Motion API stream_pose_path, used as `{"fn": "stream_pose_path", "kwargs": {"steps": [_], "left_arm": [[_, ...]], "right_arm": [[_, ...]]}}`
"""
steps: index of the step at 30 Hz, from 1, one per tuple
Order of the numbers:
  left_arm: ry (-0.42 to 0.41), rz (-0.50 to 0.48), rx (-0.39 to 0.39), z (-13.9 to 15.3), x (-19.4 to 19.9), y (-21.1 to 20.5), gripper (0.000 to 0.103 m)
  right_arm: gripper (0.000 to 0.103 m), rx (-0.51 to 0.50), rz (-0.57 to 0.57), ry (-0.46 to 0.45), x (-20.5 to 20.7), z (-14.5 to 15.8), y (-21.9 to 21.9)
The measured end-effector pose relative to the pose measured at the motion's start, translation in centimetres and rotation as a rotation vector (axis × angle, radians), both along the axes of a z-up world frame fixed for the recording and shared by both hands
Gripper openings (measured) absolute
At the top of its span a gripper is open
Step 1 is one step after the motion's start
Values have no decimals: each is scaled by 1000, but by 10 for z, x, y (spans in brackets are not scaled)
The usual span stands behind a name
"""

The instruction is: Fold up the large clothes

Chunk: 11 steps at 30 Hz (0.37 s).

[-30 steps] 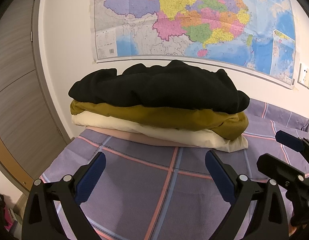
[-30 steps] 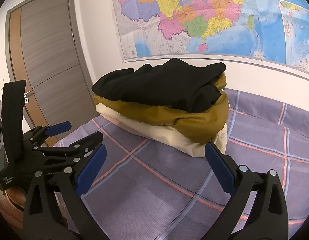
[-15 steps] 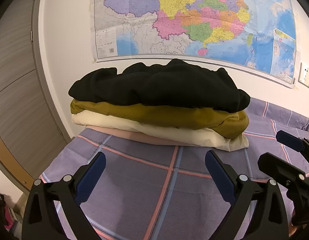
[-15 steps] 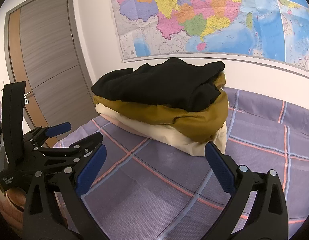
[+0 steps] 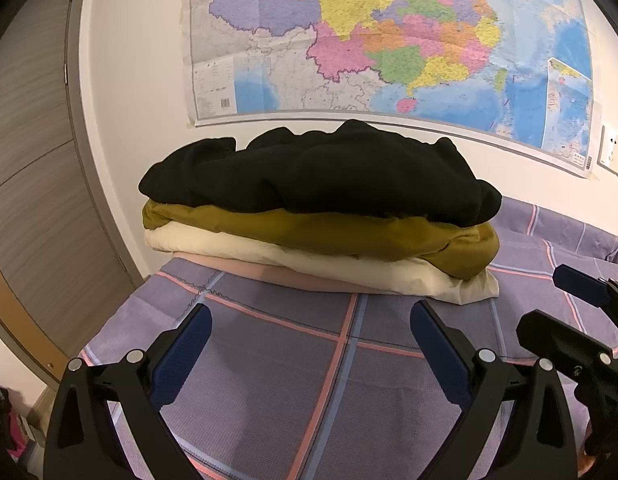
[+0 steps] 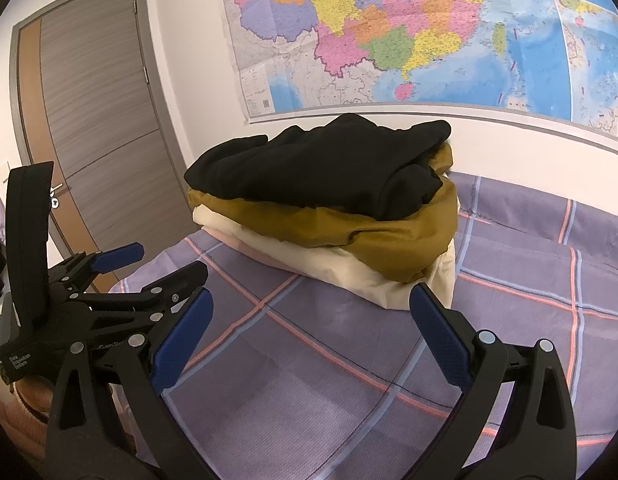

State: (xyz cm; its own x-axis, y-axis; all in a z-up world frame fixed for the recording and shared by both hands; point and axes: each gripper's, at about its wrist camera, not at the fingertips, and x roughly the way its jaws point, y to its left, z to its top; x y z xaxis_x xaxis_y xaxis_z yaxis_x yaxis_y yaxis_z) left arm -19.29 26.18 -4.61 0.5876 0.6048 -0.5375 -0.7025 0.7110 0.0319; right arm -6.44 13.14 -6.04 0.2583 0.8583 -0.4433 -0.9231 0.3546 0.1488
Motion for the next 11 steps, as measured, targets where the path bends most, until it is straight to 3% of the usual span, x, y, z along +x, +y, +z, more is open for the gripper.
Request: {"fn": "stream_pose_path", "kwargs": {"steps": [6,11], "left_arm": [[2,-30,-32,-4,8,-6,96],[11,-90,-91,-16,30,-20,96]], "right_arm": [[97,5,-27,14,4,0,-8],[97,1,-137,10,19,-2,-47]]}}
